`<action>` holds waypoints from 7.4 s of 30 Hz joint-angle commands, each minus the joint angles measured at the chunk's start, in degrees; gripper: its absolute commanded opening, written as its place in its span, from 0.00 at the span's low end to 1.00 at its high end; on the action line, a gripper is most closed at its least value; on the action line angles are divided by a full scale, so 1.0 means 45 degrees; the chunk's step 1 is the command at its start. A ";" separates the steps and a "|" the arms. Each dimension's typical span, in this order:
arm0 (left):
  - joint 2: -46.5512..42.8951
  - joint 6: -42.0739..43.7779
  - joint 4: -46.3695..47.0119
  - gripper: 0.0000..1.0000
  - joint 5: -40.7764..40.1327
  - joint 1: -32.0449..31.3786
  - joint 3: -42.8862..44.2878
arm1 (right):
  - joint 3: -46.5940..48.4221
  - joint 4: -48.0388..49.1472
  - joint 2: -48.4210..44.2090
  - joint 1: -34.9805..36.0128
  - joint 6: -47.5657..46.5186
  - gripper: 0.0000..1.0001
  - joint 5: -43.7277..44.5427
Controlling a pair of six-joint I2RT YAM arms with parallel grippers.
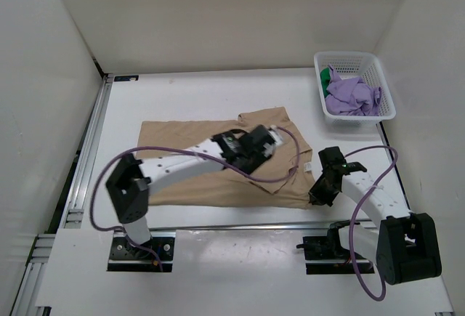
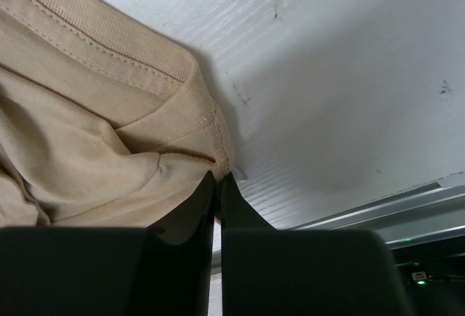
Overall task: Fold and stack the t-shirts
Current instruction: Fold the flattened tshirt in 1/3 of the way
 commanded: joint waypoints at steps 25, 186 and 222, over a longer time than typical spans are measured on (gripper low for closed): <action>0.5686 -0.0012 -0.0024 0.51 0.4861 -0.1653 0.4024 | -0.0564 -0.0139 -0.0470 -0.0109 -0.0448 0.00 0.0501; 0.0682 -0.0012 -0.2660 0.78 0.4200 0.4846 0.1845 | -0.0329 -0.0139 -0.0744 -0.0345 -0.1151 0.04 0.0735; -0.4546 -0.0012 0.0407 0.10 0.3338 1.6060 -1.0468 | 0.0042 -0.0565 -0.0683 -0.0462 -0.1114 0.00 0.0480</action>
